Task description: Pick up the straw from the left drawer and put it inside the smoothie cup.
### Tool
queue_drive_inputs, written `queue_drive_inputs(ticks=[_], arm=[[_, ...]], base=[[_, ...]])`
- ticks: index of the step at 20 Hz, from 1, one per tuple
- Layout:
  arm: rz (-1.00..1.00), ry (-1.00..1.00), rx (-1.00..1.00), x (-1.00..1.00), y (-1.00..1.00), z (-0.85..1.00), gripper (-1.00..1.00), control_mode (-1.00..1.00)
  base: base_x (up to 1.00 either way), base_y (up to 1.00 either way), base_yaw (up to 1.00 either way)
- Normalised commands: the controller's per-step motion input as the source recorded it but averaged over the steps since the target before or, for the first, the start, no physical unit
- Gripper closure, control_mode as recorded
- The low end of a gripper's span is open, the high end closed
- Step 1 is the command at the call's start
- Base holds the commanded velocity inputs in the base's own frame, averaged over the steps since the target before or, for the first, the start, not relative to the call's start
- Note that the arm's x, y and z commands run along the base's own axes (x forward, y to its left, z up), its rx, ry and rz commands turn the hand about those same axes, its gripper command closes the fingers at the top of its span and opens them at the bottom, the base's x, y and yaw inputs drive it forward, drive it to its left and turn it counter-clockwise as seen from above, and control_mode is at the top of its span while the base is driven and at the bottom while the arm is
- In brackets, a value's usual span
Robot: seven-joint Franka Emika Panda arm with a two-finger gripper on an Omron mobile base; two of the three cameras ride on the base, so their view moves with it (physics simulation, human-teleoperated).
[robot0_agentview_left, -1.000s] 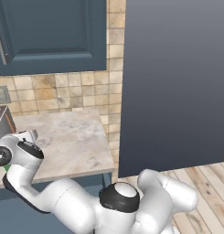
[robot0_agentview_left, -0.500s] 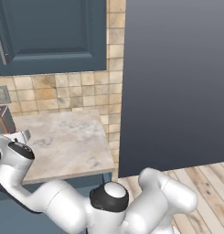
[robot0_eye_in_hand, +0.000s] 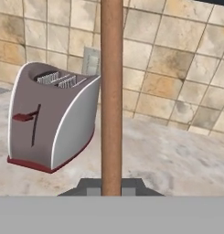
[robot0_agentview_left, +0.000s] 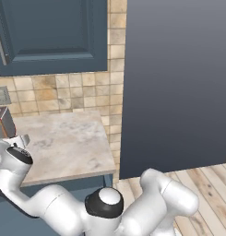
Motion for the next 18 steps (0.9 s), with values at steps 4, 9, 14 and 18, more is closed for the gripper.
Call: queue_drive_inputs(ticks=[4, 9, 14, 18], arm=[[0.00, 0.00, 0.00, 0.13, 0.14, -0.17, 1.00, -1.00], [0.00, 0.00, 0.00, 0.06, 0.27, -0.08, 1.00, -1.00], [0.00, 0.00, 0.00, 0.04, 0.33, -0.09, 1.00, -1.00], [0.00, 0.01, 0.00, 0.09, 0.33, -0.10, 1.00, -1.00]], base=[[0.00, 0.00, 0.00], [0.00, 0.00, 0.00], [0.00, 0.00, 0.00], [0.00, 0.00, 0.00]])
